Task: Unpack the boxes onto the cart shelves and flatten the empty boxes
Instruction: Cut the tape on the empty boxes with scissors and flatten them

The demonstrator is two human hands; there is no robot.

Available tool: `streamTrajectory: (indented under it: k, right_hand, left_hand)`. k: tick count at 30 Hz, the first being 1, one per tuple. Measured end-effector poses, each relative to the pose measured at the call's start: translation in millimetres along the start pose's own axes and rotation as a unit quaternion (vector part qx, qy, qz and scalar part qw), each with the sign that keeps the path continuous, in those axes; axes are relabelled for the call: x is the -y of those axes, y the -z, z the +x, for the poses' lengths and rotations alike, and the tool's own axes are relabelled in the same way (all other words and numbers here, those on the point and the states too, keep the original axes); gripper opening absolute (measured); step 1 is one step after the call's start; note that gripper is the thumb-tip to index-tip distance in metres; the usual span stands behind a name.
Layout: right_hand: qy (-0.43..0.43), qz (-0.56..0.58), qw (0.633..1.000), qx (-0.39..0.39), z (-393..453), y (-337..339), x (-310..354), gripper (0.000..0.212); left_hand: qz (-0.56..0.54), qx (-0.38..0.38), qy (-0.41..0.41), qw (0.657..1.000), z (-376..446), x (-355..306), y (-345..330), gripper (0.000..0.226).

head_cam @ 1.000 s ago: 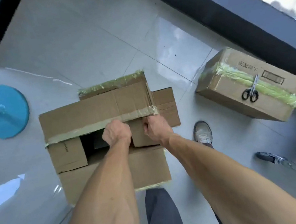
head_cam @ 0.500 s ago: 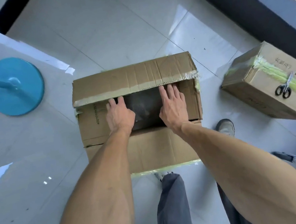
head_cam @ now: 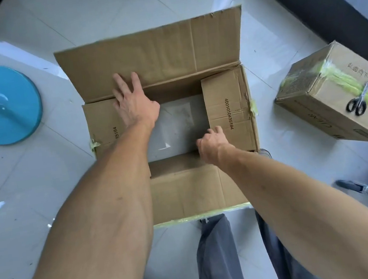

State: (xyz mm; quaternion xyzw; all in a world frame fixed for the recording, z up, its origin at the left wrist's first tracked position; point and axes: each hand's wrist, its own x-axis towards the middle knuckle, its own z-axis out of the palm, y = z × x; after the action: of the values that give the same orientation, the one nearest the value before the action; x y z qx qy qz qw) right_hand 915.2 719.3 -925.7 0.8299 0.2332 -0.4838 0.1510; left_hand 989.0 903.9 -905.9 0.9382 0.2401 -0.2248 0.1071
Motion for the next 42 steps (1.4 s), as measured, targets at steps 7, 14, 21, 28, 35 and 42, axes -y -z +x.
streamTrajectory:
  k: [7,14,21,28,35,42]
  right_hand:
    - [0.076,-0.262,0.961,-0.038,0.4,-11.5,-13.2,0.039]
    - [-0.113,-0.114,0.987,0.029,-19.0,31.4,-27.4,0.048]
    - [-0.256,-0.004,0.967,-0.009,-19.1,5.0,-90.7,0.061]
    - [-0.175,-0.063,0.982,0.032,-32.1,-44.4,-81.3,0.059]
    - [-0.162,-0.090,0.982,0.047,-40.3,-46.2,-94.7,0.056]
    - [-0.162,-0.090,0.981,0.054,-48.6,-39.5,-81.5,0.055]
  left_hand:
    - [0.094,0.082,-0.009,0.992,41.6,-1.5,-5.4,0.095]
    - [0.057,0.102,0.038,0.992,9.5,-29.1,4.4,0.094]
    - [0.033,0.011,0.014,0.999,-24.7,-34.2,-0.9,0.059]
    - [0.130,0.230,-0.133,0.955,-87.7,-52.5,-65.1,0.042]
    - [0.362,0.341,-0.056,0.866,-115.9,-21.3,-89.6,0.040]
    - [0.417,0.328,0.125,0.838,-118.4,-29.7,-50.4,0.062]
